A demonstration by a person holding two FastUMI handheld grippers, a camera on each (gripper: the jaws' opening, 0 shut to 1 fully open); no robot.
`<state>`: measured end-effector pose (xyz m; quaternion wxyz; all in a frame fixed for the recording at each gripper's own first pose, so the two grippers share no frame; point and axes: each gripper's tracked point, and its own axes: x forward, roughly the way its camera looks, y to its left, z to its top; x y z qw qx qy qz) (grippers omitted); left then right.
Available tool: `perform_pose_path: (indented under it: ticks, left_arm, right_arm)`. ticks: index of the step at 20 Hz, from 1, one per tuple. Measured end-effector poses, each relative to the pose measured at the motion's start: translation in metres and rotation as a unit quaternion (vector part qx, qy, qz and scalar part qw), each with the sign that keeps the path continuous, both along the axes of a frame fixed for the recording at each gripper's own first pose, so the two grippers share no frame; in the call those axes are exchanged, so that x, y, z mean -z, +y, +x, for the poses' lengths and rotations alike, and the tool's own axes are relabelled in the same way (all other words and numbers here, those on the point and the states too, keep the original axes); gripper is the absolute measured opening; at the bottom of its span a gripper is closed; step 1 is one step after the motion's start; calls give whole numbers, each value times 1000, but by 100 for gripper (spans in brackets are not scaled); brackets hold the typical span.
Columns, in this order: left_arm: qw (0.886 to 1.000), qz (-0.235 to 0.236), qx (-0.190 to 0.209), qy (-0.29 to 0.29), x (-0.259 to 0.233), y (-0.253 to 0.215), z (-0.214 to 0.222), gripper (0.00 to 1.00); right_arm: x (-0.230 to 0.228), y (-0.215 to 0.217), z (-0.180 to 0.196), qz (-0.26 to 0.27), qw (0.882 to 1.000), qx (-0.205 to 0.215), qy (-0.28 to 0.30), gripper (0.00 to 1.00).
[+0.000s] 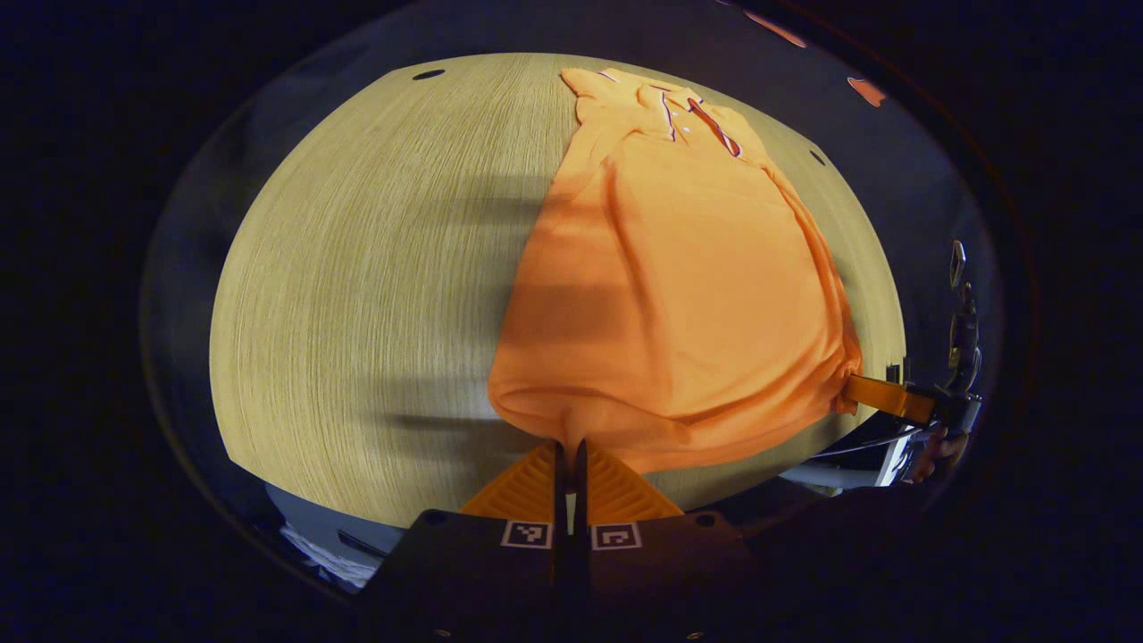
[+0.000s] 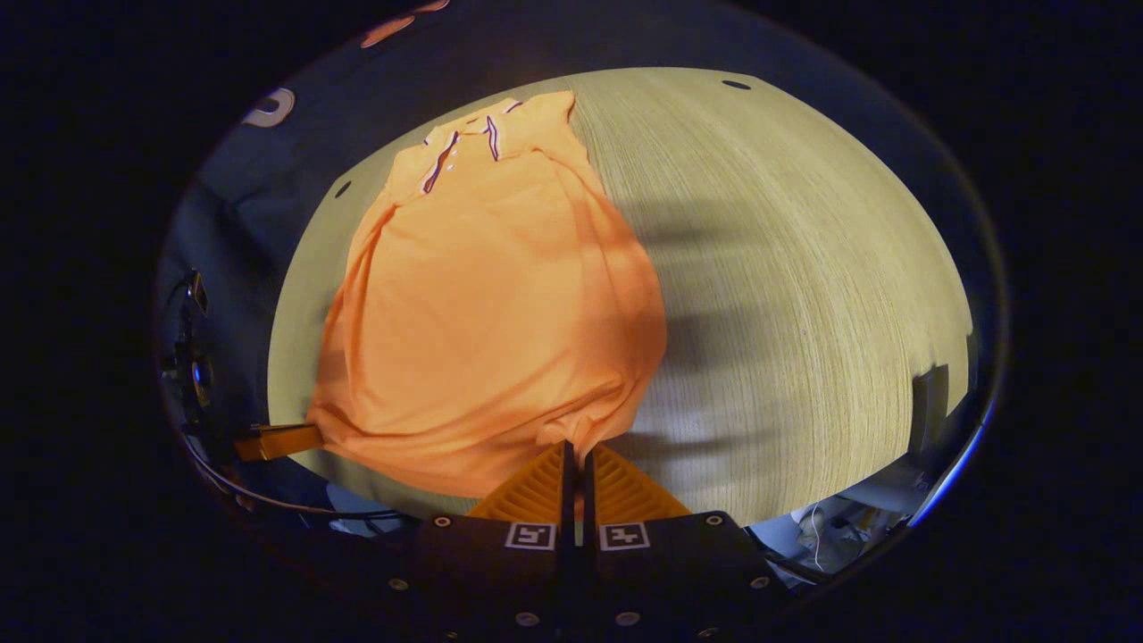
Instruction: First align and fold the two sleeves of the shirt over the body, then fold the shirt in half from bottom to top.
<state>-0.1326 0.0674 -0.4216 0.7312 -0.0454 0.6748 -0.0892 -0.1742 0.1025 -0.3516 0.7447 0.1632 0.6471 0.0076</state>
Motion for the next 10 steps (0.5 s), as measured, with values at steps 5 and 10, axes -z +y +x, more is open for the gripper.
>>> perform_pose_path:
  ticks: [5, 10]
  left_arm:
    - [999, -29, 13, -25, -18, -8, 26, 1]
    - [997, -52, 45, -45, -35, -19, 54, 1]
  right_arm:
    - [-26, -3, 29, -13, 999, 6, -36, 4]
    - [-46, -9, 54, -34, 998, -3, -60, 4]
